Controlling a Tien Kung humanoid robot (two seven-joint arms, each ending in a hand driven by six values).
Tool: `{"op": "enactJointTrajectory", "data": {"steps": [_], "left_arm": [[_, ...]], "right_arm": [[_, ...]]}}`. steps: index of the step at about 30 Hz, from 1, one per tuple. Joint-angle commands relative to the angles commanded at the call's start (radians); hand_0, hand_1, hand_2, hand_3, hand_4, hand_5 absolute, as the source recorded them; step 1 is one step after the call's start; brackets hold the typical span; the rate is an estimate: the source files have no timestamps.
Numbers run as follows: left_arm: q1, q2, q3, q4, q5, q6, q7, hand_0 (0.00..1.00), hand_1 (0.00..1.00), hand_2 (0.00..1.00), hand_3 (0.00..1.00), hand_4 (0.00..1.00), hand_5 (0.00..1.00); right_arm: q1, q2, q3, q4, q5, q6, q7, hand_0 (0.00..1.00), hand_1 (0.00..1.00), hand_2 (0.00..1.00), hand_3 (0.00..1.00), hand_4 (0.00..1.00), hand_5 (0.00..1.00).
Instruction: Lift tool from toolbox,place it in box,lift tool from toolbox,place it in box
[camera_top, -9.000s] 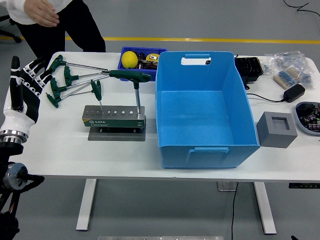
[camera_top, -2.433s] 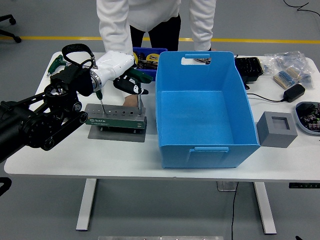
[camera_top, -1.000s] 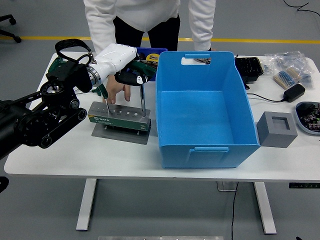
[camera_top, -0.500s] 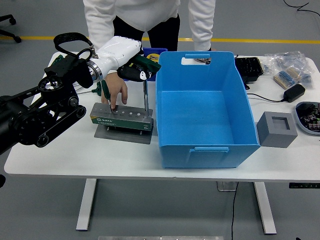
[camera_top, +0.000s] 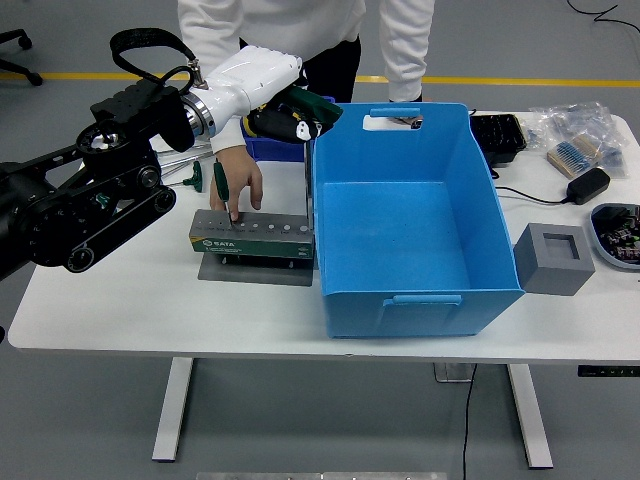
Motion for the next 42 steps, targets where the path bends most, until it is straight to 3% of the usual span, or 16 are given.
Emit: {"op": "enactJointTrajectory", "data": {"steps": [17,23,28,34,42], "left_arm": [[-0.103,0.022,-0.022,-0.023,0.026,-0.008,-0.001,0.206,0.024,0.043,0.009,0.661,0.481],[-0.126,0.01,-0.043,-0.058,0.017,-0.005,0.004,0.206,0.022,0.043,0.009,0.662,0.481],[-0.115,-0.027,-0.046,-0.097,-0.009,-0.002,0.012,0.206,0.022,0.043,0.009,0.662,0.481],[-0.067,-0.095,-0.039,-0.12,-0.037,0.014,0.013,0.206,0.022,0.043,0.009,0.662,0.48],[-0.018,-0.192,-0.01,-0.017,-0.046,0.057,-0.024,0.206,0.023,0.043,0.009,0.665,0.479]], "right_arm": [[0.005,-0.003,0.001,0.0,-0.003,-0.001,0.001,0.73,0.715,0.781,0.714,0.947,0.827],[0.006,-0.005,-0.001,0.0,-0.003,-0.001,0.002,0.733,0.715,0.781,0.715,0.947,0.827],[0.007,-0.006,0.0,0.0,-0.005,-0.001,0.001,0.733,0.715,0.781,0.715,0.947,0.827],[0.012,-0.008,0.002,0.001,-0.009,-0.001,0.0,0.733,0.713,0.782,0.714,0.946,0.827],[0.026,-0.012,0.001,0.003,-0.011,-0.003,0.002,0.732,0.715,0.782,0.714,0.946,0.826]]}}
